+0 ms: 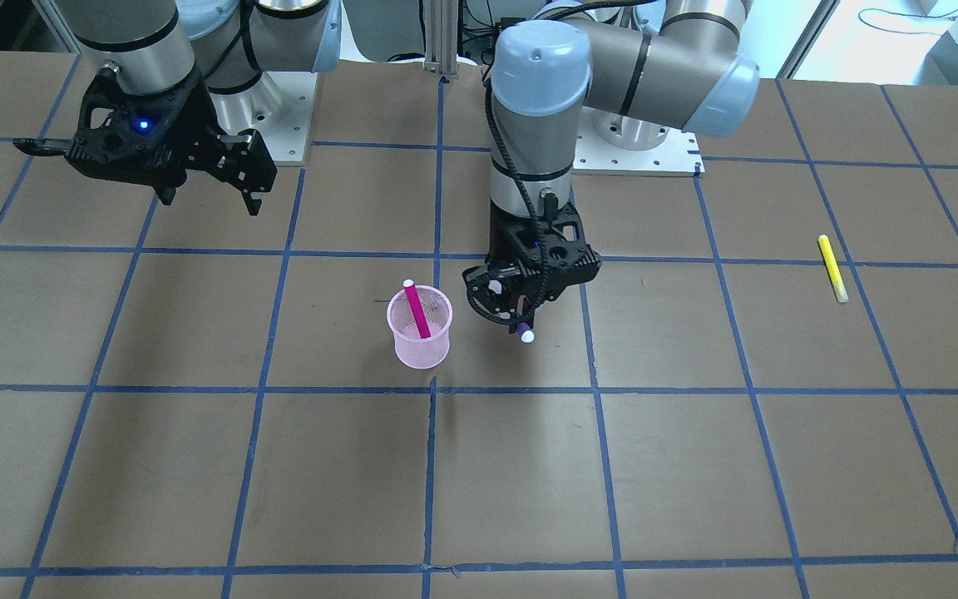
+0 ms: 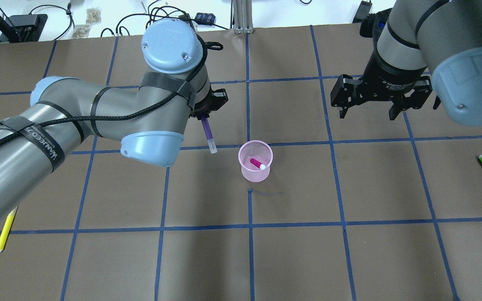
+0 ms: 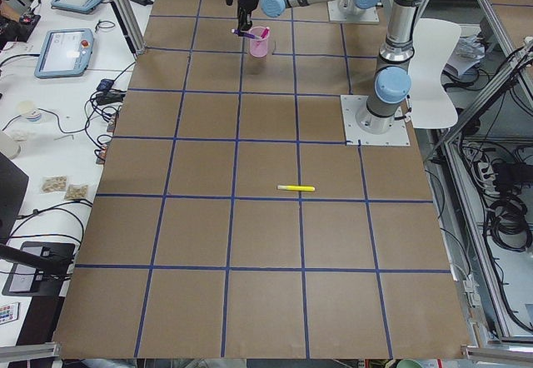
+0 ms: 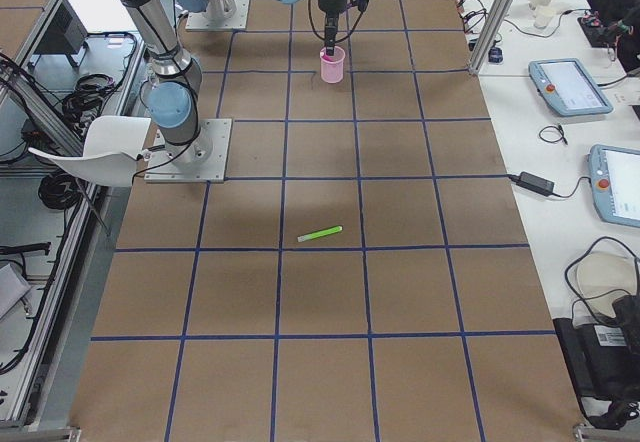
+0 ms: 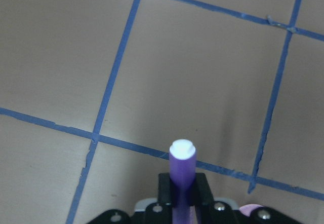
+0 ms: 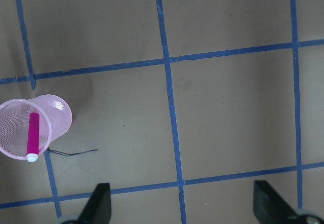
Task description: Insert purple and pink pens into pink cup
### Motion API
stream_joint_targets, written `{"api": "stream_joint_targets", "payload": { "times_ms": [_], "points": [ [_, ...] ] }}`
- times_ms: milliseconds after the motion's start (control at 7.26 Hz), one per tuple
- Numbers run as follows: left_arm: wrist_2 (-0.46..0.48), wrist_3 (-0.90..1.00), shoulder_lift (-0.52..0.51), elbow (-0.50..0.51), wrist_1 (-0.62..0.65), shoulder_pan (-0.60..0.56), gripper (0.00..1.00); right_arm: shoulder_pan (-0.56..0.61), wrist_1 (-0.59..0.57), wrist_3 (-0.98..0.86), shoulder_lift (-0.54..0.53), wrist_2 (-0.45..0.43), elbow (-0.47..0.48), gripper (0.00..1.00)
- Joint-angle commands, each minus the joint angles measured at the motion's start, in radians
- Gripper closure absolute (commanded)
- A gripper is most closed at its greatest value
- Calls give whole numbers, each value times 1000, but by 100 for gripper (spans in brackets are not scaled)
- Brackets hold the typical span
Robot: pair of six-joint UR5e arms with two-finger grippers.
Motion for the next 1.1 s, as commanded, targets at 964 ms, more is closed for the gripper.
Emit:
{"api": "stream_joint_targets", "payload": {
  "times_ms": [964],
  "points": [
    [253,-225,-27,-12,215,-250,100,0,2,-1,0,1,1,0]
  ]
}}
